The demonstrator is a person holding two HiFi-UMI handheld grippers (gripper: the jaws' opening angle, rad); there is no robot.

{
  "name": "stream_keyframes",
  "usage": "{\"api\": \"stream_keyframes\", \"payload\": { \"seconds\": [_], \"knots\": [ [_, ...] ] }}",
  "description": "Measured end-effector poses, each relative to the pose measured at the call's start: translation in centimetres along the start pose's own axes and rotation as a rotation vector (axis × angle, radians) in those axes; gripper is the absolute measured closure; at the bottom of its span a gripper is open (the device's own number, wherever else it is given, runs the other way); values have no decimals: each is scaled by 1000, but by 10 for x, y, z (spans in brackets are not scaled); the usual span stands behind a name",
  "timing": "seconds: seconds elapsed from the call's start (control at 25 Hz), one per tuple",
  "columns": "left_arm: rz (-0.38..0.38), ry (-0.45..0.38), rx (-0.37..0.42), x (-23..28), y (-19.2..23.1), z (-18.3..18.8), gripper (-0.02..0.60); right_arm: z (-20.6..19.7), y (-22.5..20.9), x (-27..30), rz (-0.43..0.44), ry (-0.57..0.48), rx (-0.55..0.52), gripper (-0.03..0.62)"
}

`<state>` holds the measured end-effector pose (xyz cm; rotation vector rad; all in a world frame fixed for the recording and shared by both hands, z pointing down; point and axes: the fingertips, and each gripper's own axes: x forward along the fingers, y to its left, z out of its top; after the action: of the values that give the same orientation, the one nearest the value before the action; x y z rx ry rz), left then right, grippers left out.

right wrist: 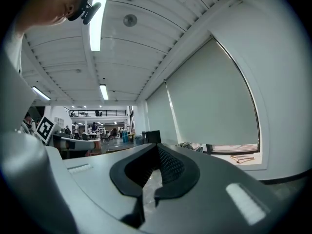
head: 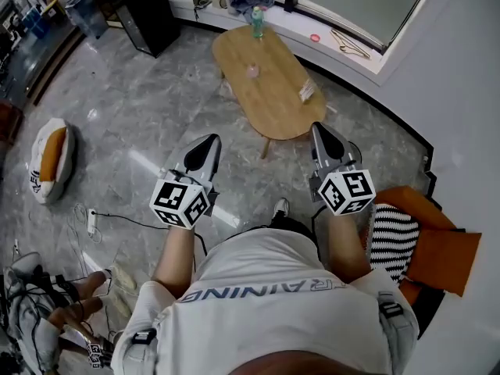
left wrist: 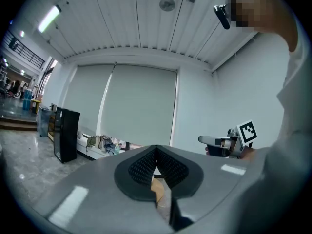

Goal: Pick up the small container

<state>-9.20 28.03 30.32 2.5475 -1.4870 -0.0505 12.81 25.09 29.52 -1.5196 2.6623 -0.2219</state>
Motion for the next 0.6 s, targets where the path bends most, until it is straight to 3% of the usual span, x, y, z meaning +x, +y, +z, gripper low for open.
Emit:
{"api": "stream_keyframes", "payload": {
  "seconds": [0.24, 0.6],
  "knots": [
    [20, -1, 28, 83, -8, 10, 581, 6, -83, 41, 12, 10, 34, 577],
    [70, 27, 8, 176, -2, 6, 581, 12, -186, 82, -25, -7, 46, 578]
  ]
}}
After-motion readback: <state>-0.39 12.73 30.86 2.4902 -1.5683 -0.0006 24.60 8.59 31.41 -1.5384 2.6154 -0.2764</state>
